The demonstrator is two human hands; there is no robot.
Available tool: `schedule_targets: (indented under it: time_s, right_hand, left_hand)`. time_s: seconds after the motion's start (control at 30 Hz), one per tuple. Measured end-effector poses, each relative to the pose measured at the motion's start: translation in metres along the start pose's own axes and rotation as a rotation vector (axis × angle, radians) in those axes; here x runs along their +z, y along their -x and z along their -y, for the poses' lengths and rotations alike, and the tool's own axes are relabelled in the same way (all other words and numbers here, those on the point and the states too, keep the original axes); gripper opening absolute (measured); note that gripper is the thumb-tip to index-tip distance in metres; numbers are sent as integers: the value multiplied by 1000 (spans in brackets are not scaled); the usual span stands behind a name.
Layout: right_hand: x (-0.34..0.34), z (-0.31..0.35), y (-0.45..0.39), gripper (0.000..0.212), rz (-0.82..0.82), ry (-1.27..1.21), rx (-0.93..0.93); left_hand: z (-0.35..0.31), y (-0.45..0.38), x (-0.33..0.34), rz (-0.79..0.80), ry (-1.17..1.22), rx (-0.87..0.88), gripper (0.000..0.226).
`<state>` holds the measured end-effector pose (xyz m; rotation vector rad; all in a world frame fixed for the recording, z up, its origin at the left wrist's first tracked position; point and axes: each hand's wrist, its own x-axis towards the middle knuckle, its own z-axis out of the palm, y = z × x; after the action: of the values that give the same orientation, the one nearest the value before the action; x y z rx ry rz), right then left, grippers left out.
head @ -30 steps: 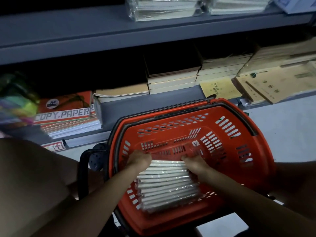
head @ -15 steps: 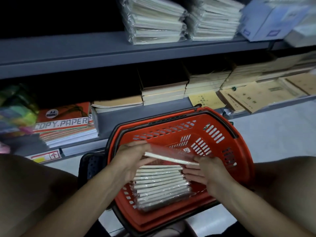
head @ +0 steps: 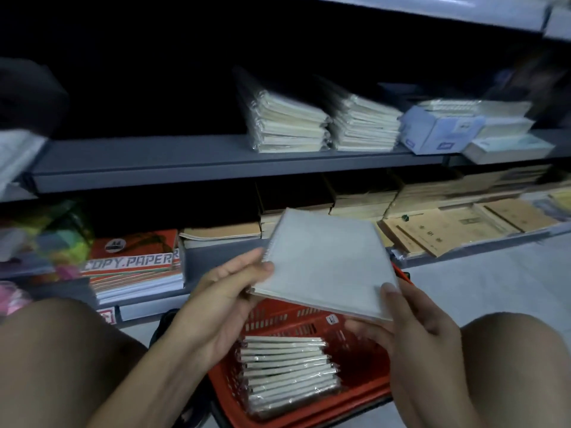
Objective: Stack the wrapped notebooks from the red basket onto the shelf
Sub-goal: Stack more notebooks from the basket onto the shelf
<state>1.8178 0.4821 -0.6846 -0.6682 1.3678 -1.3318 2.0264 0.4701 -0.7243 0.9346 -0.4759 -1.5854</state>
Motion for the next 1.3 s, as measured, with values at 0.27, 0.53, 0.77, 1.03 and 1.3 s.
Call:
schedule_targets:
  time_s: [0.27,0.53,0.77,1.03,1.3]
  right_hand:
    - [38,3,0,26,279,-82,-207]
    - [128,3,-41,34,655,60,-213]
    - [227,2,-111,19,670,158,-118]
    - [285,7,-174,46,656,596,-234]
    - [309,-8,-193,38,577,1039,-639]
  left_hand:
    - [-37,25,-18,25,-3,203,50]
    - [-91,17,-65,-128,-109,368,52]
    - [-150,-43,-91,-318,-182,392,37]
    - [-204,-102,-123,-470,-489,329,53]
    - [-216,-123,-132,-691,-1010,381,48]
